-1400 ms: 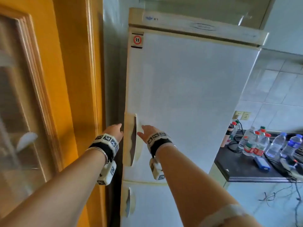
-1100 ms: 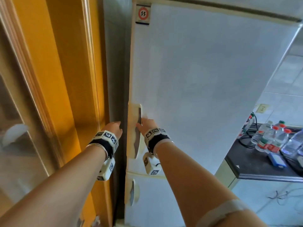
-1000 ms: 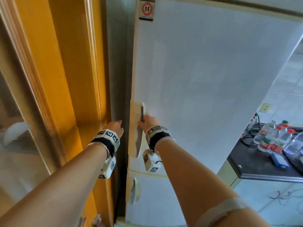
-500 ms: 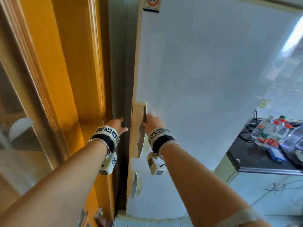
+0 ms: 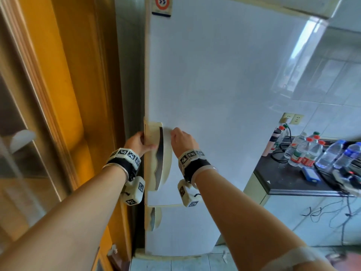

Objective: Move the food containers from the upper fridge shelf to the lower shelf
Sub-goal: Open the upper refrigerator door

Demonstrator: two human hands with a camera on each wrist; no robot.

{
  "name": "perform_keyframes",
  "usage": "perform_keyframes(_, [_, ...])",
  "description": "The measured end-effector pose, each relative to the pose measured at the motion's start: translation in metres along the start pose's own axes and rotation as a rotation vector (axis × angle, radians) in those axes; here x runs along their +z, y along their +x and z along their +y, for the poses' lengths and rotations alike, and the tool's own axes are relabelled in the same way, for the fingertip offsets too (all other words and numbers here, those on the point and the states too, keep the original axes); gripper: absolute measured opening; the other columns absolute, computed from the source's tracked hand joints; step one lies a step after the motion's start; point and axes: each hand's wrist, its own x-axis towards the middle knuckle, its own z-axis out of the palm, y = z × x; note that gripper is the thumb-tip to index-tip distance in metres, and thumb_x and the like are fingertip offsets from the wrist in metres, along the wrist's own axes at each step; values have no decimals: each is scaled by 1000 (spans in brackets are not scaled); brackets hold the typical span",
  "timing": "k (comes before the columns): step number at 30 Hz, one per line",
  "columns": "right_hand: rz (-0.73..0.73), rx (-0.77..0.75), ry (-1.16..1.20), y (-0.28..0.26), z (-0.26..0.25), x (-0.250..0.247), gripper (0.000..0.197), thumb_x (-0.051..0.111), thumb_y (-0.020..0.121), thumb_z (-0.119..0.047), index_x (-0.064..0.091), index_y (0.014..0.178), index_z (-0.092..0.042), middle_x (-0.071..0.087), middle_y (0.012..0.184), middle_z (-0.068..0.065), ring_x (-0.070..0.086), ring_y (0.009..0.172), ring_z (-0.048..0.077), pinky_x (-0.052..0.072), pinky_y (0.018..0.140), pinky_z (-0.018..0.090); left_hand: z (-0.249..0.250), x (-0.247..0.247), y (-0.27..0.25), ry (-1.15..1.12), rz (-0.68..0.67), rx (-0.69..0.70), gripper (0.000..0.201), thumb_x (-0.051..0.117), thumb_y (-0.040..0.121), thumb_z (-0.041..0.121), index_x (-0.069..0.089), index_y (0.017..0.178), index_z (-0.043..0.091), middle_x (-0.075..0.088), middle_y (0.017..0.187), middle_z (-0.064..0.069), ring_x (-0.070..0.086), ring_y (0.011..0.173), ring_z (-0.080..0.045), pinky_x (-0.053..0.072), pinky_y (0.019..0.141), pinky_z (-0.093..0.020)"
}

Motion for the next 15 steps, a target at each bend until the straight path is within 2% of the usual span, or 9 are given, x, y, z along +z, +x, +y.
perform_keyframes(2, [33,-9,27,-13,0,-4,24,37,95,-15,50,115,-13,60,114,9,59,97,30,49,76,37,-1,-1,-13,-18,12,16,62,73,78,29,48,131,7,60,129,-14,57,118,-34,46,96,-39])
perform_keyframes(4, [68,-15,11,-28,0,-8,35,43,91,-14,45,126,-17,50,127,7,53,111,29,50,86,40,1,-4,-24,-56,19,39,60,74,77,29,51,128,6,62,126,-15,58,115,-34,47,93,-37])
perform_keyframes(7, [179,14,-3,-51,-5,-16,50,49,89,-19,36,137,-23,38,139,4,45,122,29,45,99,43,4,-10,-42,-123,50,70,57,72,79,31,53,126,5,63,124,-15,59,113,-33,45,89,-33])
perform_keyframes(9, [214,14,-5,-67,-9,-21,60,51,89,-27,27,144,-27,28,148,2,39,130,29,40,106,45,5,-14,-57,-154,29,76,56,69,81,32,52,128,6,62,126,-13,59,115,-32,46,93,-35])
perform_keyframes(11, [196,21,3,-82,-16,-26,70,51,90,-38,14,149,-29,14,156,2,32,138,29,37,109,49,4,-16,-76,-182,-4,84,56,69,81,32,52,128,8,61,128,-11,58,117,-30,45,95,-33])
perform_keyframes(15, [180,96,86,-113,-31,-34,90,55,85,-48,-6,150,-33,-9,159,3,18,146,29,34,110,54,4,-15,-117,-283,-46,145,45,72,79,25,60,118,8,67,120,-9,61,111,-24,43,87,-25])
